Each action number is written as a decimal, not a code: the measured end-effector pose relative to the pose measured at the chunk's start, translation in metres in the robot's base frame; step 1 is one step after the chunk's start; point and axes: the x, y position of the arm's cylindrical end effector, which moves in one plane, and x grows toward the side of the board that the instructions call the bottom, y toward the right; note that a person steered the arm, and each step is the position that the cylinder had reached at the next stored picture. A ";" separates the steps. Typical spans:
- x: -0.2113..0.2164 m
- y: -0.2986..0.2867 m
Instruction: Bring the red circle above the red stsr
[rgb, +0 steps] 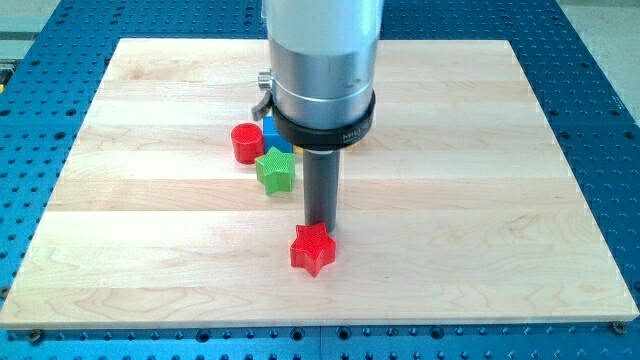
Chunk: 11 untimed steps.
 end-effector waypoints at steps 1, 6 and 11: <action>0.002 -0.047; 0.006 -0.090; -0.020 -0.087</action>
